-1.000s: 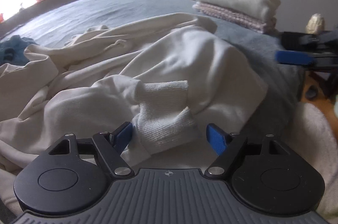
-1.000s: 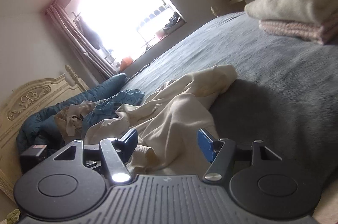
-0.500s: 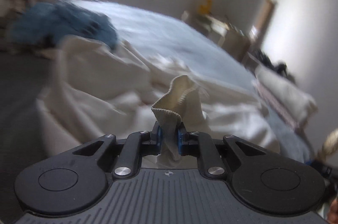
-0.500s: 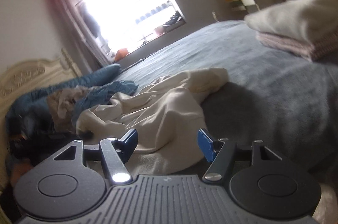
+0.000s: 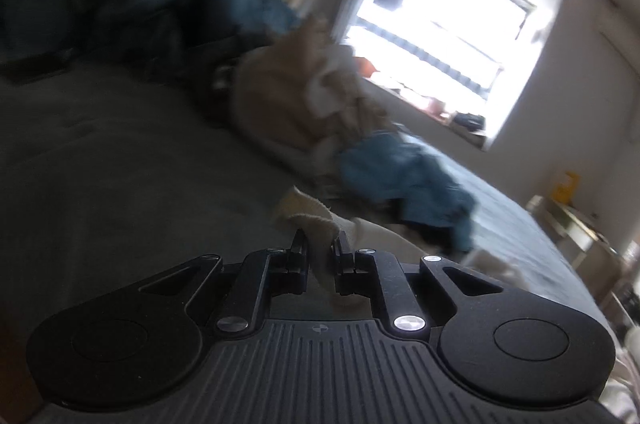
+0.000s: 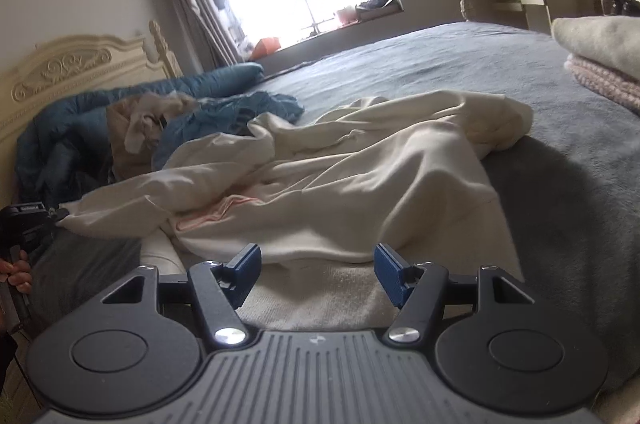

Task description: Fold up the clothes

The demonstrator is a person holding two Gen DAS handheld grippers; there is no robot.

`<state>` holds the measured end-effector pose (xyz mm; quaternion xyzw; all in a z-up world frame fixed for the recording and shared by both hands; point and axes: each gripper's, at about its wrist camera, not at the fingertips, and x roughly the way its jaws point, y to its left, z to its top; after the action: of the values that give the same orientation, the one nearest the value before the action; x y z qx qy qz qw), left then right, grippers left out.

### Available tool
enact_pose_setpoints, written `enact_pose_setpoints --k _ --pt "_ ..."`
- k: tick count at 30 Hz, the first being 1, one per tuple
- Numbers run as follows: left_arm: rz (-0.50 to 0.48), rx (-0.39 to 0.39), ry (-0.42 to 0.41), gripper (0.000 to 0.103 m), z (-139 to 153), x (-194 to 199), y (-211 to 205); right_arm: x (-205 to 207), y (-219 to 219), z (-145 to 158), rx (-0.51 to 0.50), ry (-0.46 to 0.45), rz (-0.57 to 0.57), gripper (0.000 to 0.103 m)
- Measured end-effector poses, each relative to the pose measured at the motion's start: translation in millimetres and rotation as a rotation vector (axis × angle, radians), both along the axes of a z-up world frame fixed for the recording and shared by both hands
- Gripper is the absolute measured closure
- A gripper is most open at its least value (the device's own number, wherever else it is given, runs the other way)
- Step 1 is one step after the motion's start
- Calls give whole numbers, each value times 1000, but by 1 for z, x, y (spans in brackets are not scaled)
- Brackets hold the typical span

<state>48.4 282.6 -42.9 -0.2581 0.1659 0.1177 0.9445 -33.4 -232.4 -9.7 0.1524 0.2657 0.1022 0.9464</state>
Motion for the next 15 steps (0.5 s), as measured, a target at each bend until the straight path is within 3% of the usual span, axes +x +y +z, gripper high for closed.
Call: enact_pose_setpoints --k 5,10,12,14,15 --pt "110 -3 33 93 -23 -6 27 19 22 6 -107 -14 25 37" --pt "148 -4 30 91 -25 -21 58 46 33 16 -192 -42 27 37" --pt "101 42 14 80 -17 -22 51 57 32 19 -204 -53 20 36" --pt "37 94 -1 61 -8 -23 40 67 31 20 -209 -62 11 36" --pt "5 119 -9 58 -3 -23 34 72 30 19 -211 -64 3 36"
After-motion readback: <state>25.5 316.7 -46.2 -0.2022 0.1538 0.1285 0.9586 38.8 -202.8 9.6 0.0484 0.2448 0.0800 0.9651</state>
